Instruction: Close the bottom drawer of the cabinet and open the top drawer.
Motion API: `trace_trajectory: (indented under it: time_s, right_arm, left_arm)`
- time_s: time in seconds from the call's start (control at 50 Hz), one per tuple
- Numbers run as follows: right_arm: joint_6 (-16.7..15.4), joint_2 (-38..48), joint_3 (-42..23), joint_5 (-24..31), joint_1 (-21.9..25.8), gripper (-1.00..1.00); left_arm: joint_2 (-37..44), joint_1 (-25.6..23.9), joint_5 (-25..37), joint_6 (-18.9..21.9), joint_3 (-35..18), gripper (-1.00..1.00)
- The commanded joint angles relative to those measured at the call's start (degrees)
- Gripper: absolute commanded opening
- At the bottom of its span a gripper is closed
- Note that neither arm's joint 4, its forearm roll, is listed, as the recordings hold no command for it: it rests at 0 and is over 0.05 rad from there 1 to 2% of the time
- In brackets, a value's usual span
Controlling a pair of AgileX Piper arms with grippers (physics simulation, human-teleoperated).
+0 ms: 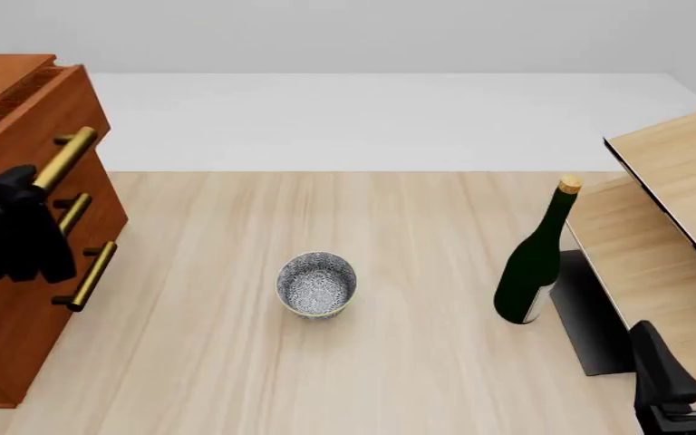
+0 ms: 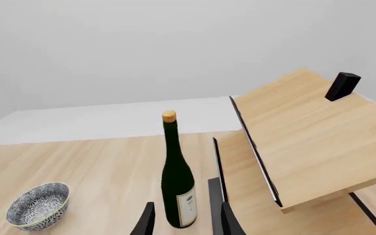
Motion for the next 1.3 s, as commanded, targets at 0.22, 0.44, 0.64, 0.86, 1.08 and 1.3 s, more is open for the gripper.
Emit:
trace_trajectory:
  time_s: [0.22,0.44,0.64,0.86,1.08,1.3]
  right_arm:
    - [0.3,0.3,-0.1,-0.2,0.0,1.0]
    - [0.4,0.4,-0.1,-0.3,0.0,1.0]
    - [0.4,0.4,-0.1,-0.2,0.0,1.0]
    - [0.5,0.0,0.0,0.1,0.0,1.0]
    - [0.5,0.0,0.0,0.0,0.0,1.0]
    - [0.5,0.1,0.0,0.0,0.0,1.0]
  left_arm:
    - [1.8,-5.5,-2.0,0.7,-3.3,-1.0]
    - [2.1,-6.0,-2.2,0.9,-3.2,-1.0]
    - [2.0,-5.7,-2.2,0.7,-3.1,-1.0]
    - [2.3,-5.5,-2.5,0.7,-2.8,-1.0]
    - [2.5,-5.3,-2.6,0.8,-2.6,1.0]
    - [2.9,-5.2,-2.7,0.7,-2.7,1.0]
